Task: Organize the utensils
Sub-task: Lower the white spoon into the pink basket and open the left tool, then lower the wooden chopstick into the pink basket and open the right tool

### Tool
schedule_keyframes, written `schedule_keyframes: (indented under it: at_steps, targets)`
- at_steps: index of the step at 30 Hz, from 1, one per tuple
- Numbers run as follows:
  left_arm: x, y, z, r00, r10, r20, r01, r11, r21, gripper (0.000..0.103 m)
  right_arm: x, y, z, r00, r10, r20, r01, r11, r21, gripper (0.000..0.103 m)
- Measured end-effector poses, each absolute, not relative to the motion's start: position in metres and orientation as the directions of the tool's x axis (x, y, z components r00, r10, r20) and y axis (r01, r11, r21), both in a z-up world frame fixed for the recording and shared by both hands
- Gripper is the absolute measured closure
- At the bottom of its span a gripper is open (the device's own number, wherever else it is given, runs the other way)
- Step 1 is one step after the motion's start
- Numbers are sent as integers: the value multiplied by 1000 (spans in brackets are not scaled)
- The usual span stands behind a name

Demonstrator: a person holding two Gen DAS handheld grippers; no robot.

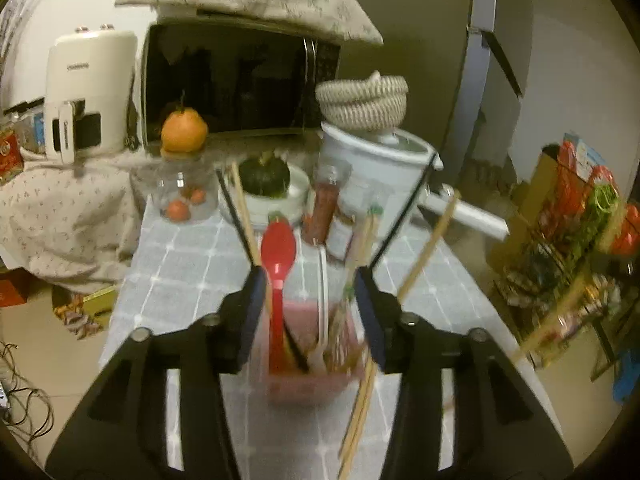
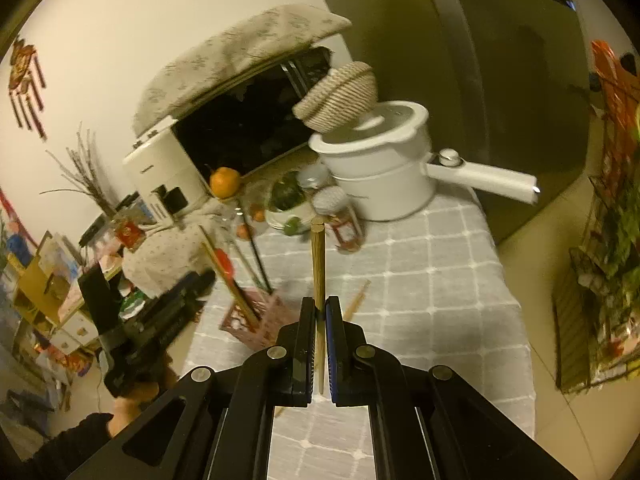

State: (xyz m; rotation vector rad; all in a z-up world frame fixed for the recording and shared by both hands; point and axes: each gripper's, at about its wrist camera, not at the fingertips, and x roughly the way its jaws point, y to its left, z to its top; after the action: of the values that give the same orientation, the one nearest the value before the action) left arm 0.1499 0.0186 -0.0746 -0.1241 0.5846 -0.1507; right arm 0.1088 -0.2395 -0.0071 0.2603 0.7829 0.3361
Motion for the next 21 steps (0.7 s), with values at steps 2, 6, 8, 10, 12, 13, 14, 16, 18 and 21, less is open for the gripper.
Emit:
schedule_keyframes:
  at_steps: [2, 6, 8, 10, 12, 13, 14, 16, 18, 21]
  targets:
    - [142, 22, -75, 792, -171, -587, 110, 984, -139, 44, 109, -229, 1, 669, 399, -627, -219, 912, 347, 98]
    - [130, 32, -86, 723, -163, -671, 114, 987, -117, 23, 113, -208, 13, 677, 422, -603, -251, 903, 350, 98]
    - [125, 37, -95, 690, -163, -705, 118, 987, -113, 21, 116, -195, 19, 681, 430, -593, -265, 899, 348, 98]
    - [124, 40, -105, 652, -147, -744, 114, 989, -95, 21, 118, -184, 24, 686, 437, -582, -279, 897, 344, 98]
    - [126, 42, -114, 602, -139, -786, 118, 989, -84, 21, 120, -170, 30, 691, 437, -576, -297, 898, 325, 98]
    - [126, 43, -117, 586, -134, -799, 118, 990, -80, 21, 121, -162, 33, 695, 438, -571, -312, 898, 310, 98]
    - [126, 45, -120, 569, -124, -813, 113, 991, -72, 21, 122, -154, 37, 699, 437, -566, -327, 899, 290, 98]
    - [126, 49, -123, 544, -113, -831, 102, 992, -68, 21, 122, -141, 40, 709, 429, -560, -346, 903, 253, 98]
    - [126, 53, -124, 524, -116, -844, 97, 992, -77, 21, 125, -126, 42, 719, 416, -557, -361, 908, 212, 98]
    - [125, 53, -123, 517, -129, -846, 107, 991, -85, 21, 135, -106, 38, 723, 402, -562, -373, 912, 172, 98]
